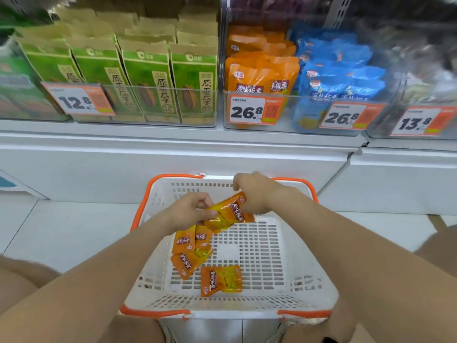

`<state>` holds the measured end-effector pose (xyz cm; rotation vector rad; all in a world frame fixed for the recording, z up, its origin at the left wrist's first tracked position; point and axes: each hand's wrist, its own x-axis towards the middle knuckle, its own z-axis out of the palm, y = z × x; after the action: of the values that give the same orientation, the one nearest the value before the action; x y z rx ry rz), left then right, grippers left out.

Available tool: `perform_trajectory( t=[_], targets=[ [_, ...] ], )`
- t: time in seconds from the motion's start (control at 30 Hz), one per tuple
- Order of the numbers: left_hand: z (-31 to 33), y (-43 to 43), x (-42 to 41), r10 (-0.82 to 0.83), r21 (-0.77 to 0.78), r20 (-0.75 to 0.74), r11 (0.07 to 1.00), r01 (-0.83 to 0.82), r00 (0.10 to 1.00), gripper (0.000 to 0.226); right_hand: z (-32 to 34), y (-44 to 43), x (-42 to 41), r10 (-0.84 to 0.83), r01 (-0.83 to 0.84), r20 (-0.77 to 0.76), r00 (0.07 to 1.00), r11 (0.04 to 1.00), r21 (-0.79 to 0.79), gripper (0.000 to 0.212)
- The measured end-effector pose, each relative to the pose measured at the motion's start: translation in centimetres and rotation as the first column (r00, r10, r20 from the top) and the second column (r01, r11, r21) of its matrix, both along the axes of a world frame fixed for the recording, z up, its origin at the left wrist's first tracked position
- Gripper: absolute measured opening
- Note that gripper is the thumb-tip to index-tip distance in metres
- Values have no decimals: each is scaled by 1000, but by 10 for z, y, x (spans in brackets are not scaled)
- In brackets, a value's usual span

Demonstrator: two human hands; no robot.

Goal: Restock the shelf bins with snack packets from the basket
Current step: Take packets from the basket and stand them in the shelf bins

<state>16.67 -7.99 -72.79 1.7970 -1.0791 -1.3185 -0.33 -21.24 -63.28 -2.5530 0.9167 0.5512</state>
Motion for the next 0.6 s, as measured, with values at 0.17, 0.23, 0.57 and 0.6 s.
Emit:
perform_trajectory(
  t=[0.17,0.23,0.57,0.6],
  targets=[
    [48,-18,-22,129,-125,-364,975,-185,922,12,51,-21,-9,-268,268,248,931,963,35,22],
    [67,-29,-29,161,-172,-434,951,-257,887,10,78,-26,-13,-333,296,364,870,942,156,16],
    [187,-74,-54,337,-635,118,749,-190,934,19,187,-40,-38,-83,349,727,682,910,-224,32],
    [195,-78,-55,428,-693,249,706,-149,869,23,195,-45,-40,-56,363,754,655,898,-249,30]
  ],
)
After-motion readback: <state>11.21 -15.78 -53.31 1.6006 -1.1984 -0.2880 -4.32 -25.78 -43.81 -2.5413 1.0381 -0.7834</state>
